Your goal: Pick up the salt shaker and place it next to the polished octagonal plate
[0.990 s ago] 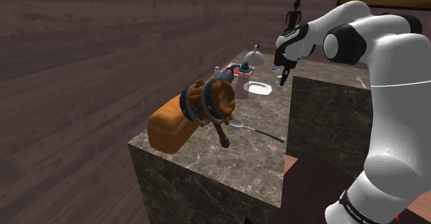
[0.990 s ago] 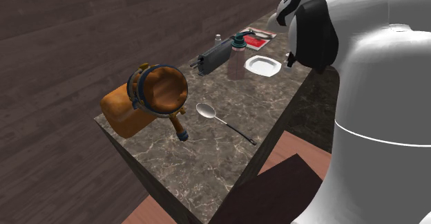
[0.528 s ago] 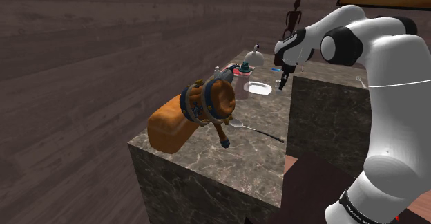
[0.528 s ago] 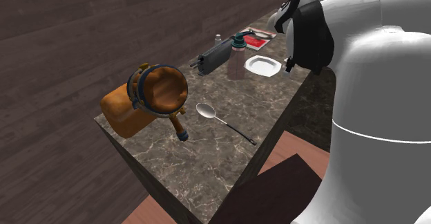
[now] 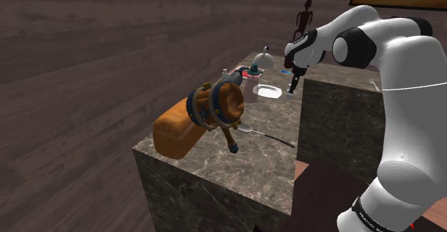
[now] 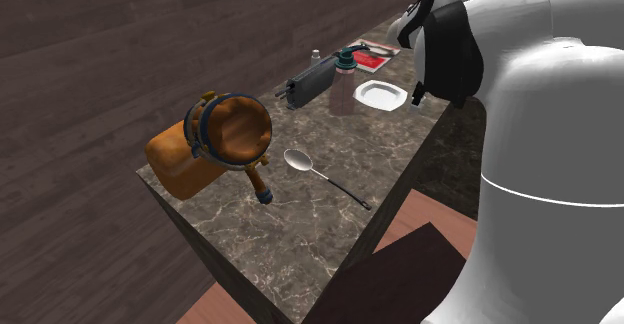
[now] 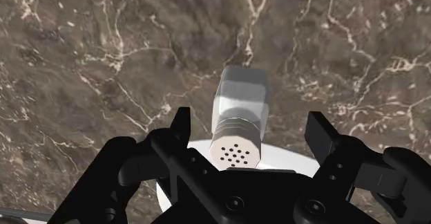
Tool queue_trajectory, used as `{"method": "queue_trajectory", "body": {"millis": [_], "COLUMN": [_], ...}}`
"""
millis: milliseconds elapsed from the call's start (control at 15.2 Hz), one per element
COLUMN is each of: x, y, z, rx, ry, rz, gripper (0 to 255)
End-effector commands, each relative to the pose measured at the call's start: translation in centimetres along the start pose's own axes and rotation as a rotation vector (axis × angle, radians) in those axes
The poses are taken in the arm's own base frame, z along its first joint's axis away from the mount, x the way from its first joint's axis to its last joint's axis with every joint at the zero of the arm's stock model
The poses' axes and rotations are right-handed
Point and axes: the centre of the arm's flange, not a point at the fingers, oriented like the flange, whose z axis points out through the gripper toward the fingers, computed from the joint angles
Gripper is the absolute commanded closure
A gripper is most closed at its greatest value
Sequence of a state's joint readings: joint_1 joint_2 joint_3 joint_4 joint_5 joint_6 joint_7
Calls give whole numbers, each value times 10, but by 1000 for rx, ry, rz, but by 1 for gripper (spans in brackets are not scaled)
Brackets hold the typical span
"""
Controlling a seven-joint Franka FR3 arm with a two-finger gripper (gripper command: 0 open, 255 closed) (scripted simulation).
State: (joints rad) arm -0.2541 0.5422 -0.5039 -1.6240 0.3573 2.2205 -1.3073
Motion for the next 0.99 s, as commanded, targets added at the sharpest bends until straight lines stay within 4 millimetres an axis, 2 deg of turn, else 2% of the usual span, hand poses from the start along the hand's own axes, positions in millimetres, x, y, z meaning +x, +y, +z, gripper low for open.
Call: {"method": "queue_trajectory", "body": {"millis": [0,132,396,924], "x": [0,0,0,0], "y": [0,0,0,0], "z": [0,0,-50,-50], "rx": [0,0,0,0], "ry": [0,0,0,0], "rz": [0,0,0,0], "gripper": [0,0,0,0]}}
